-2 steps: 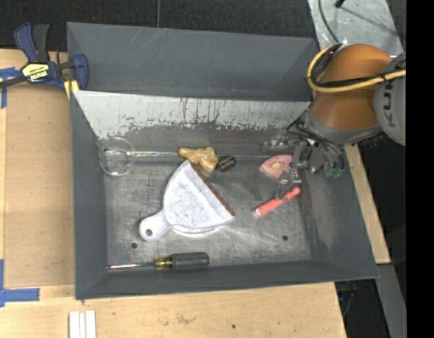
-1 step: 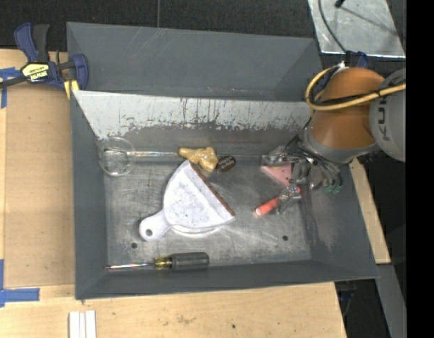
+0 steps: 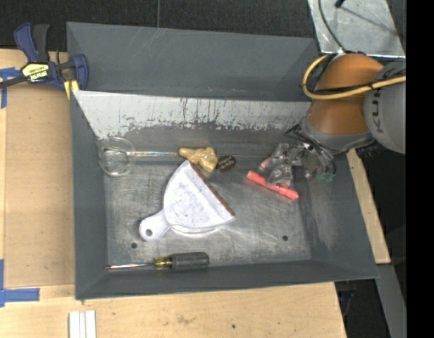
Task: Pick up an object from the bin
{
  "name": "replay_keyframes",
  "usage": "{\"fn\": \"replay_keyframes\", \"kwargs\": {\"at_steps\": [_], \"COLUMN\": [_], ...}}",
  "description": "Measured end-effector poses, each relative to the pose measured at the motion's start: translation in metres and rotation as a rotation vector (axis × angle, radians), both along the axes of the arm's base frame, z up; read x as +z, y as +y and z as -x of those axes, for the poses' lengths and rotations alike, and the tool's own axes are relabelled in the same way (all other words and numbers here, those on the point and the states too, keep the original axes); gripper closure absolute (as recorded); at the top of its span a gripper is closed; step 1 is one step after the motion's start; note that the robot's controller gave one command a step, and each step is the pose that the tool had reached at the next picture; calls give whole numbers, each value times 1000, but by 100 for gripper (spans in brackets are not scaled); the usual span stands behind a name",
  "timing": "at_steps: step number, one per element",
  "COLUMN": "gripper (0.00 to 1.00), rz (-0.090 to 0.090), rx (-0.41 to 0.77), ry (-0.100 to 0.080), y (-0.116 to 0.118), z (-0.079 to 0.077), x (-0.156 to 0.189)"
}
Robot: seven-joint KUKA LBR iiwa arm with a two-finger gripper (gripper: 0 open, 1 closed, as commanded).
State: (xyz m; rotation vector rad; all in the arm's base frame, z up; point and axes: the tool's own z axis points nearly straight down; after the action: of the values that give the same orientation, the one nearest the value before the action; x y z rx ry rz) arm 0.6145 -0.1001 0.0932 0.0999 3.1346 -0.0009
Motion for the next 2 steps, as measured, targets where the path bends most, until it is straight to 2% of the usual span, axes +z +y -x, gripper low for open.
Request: {"fn": "replay_keyframes", "kwargs": {"at_steps": [1,2], "gripper": [0,0], "rz": [0,0], "rx": [1,1], "ry": [0,1], "y": [0,0], "z": [0,0], "x": [0,0]}}
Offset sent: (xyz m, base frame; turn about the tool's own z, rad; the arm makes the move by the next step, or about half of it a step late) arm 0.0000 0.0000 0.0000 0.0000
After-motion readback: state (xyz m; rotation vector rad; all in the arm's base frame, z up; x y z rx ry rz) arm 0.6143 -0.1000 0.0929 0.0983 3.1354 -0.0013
